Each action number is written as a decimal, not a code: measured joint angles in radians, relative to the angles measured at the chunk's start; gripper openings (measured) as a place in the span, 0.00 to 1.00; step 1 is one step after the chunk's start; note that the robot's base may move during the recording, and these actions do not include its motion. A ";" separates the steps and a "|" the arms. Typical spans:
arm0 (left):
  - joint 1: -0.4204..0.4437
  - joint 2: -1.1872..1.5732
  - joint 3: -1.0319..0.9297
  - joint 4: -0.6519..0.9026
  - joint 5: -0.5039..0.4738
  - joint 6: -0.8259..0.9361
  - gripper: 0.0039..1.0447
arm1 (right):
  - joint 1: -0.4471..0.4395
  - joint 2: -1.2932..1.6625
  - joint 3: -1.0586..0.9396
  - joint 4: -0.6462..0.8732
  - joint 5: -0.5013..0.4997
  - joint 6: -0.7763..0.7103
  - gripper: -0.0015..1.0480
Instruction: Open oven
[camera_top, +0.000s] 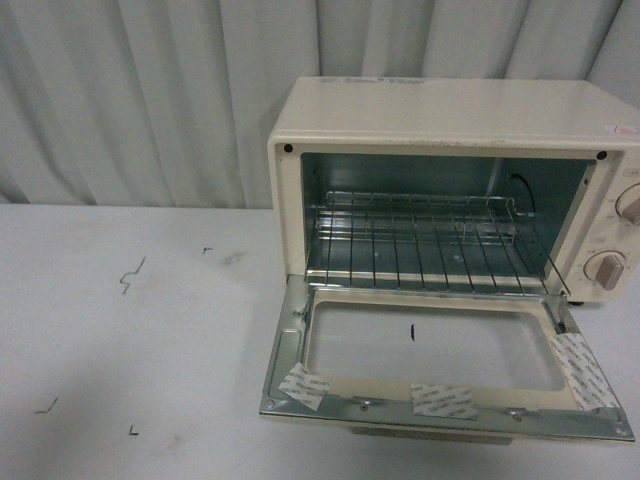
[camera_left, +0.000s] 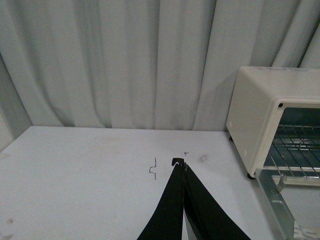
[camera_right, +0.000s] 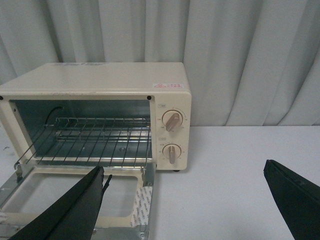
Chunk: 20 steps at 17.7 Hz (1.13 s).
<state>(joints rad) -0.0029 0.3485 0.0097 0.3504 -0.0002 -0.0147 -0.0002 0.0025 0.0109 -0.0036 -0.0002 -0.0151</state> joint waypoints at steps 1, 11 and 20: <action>0.000 -0.024 0.000 -0.030 0.000 0.000 0.01 | 0.000 0.000 0.000 0.000 0.000 0.000 0.94; 0.000 -0.343 0.001 -0.337 0.002 0.000 0.01 | 0.000 0.000 0.000 0.000 0.001 0.000 0.94; 0.001 -0.342 0.000 -0.354 0.000 0.000 0.57 | 0.000 0.000 0.000 0.000 0.000 0.000 0.94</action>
<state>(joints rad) -0.0021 0.0063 0.0101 -0.0036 -0.0006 -0.0147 -0.0002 0.0025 0.0109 -0.0036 0.0002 -0.0147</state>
